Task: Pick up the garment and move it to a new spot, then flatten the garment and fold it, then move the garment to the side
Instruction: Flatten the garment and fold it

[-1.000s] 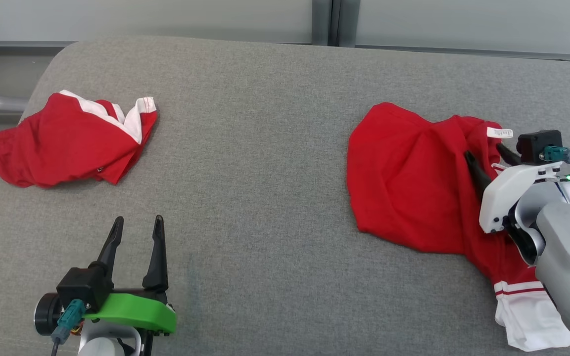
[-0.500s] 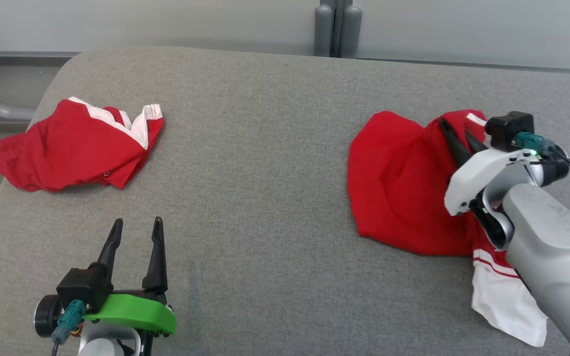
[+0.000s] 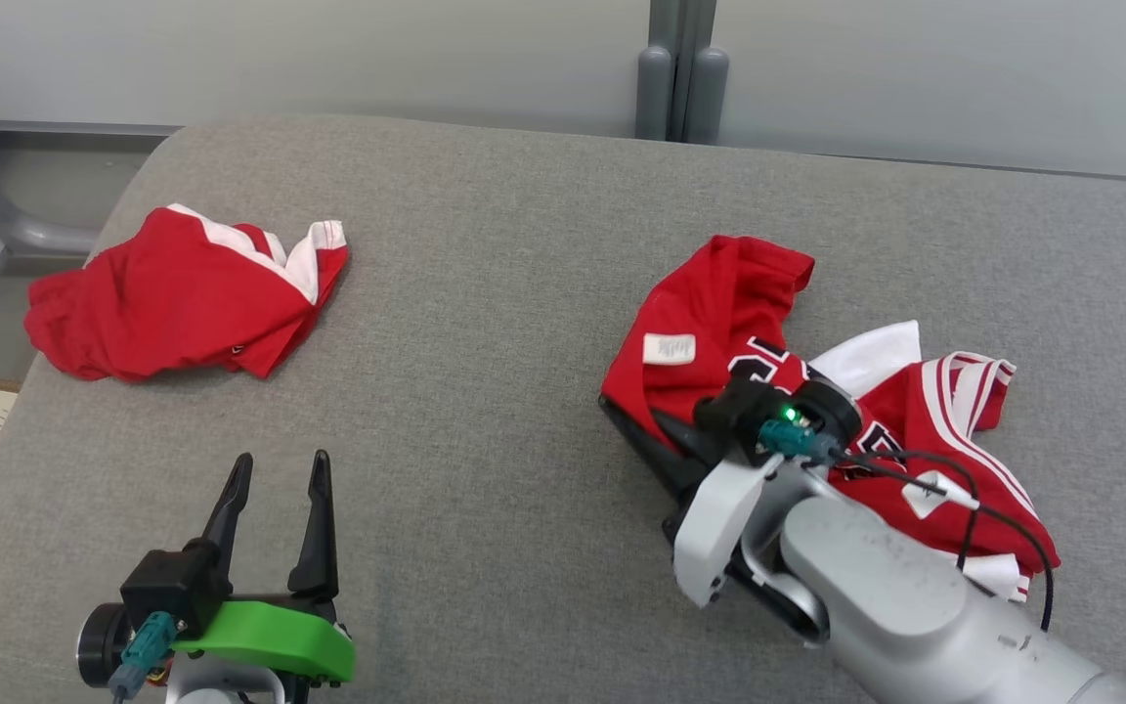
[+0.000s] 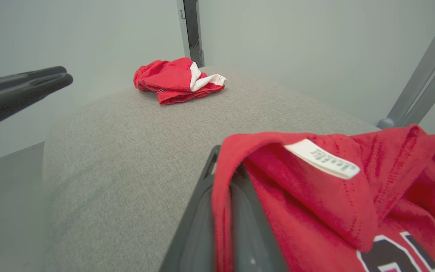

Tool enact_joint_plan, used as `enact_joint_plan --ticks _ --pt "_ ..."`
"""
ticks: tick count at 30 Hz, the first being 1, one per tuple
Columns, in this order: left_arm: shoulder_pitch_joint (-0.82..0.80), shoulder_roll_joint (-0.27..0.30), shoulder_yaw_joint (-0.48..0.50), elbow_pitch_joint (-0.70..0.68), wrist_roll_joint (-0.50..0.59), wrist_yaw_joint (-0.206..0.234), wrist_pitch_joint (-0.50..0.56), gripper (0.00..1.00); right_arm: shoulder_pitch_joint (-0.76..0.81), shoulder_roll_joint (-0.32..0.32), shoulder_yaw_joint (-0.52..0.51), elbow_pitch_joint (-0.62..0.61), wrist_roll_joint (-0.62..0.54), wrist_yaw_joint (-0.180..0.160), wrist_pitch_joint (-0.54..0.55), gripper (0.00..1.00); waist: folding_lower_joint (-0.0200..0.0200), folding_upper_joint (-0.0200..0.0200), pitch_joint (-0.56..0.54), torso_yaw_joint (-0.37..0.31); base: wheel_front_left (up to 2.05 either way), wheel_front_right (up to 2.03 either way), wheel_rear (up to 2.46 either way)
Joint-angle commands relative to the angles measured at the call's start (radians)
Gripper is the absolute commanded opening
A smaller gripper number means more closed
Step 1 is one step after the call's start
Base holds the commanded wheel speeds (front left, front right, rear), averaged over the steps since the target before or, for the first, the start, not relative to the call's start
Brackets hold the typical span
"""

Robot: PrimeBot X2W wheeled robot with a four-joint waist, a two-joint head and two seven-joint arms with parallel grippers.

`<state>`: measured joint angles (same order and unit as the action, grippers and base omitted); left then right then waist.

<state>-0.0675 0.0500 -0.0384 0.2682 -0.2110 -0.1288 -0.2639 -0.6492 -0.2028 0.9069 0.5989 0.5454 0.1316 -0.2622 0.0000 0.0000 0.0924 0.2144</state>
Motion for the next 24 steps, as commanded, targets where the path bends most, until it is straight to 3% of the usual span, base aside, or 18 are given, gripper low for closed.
enact_joint_plan --ticks 1,5,6,7,10,14,24 --pt "0.005 0.001 -0.001 0.005 -0.013 -0.001 -0.001 1.0 0.029 0.017 0.025 0.006 0.002 -0.002 -0.003 0.0 0.0 0.0 -0.003 0.014 0.0 0.0 0.0" --pt "-0.001 0.001 -0.013 0.014 -0.014 -0.001 -0.001 1.0 0.071 0.053 0.117 0.052 0.022 -0.002 -0.004 0.0 0.0 0.0 -0.008 0.032 0.0 0.0 0.0" --pt "-0.001 0.001 -0.015 0.014 -0.014 -0.001 -0.001 1.0 0.081 0.061 0.139 0.063 0.029 -0.002 -0.003 0.28 0.0 0.0 -0.009 0.035 0.0 0.0 0.0" --pt "0.0 0.001 -0.016 0.016 -0.015 -0.001 -0.001 1.0 0.09 0.067 0.157 0.075 0.036 -0.002 -0.003 1.0 0.0 0.0 -0.011 0.036 0.0 0.0 0.0" --pt "0.008 0.001 -0.017 0.018 -0.012 0.0 -0.001 1.0 0.097 0.077 0.171 0.087 0.034 -0.002 -0.003 1.0 0.0 0.0 -0.015 0.031 0.0 0.0 0.0" --pt "0.017 0.001 -0.009 0.016 0.0 0.001 -0.001 1.0 0.117 0.067 0.103 0.045 0.022 -0.002 -0.003 1.0 0.0 0.0 -0.027 0.001 0.0 0.0 0.0" --pt "0.038 0.002 0.016 0.007 0.02 0.0 -0.001 1.0 0.263 -0.032 -0.256 -0.158 -0.083 -0.002 -0.004 1.0 0.0 0.0 -0.054 -0.097 0.0 0.0 0.0"
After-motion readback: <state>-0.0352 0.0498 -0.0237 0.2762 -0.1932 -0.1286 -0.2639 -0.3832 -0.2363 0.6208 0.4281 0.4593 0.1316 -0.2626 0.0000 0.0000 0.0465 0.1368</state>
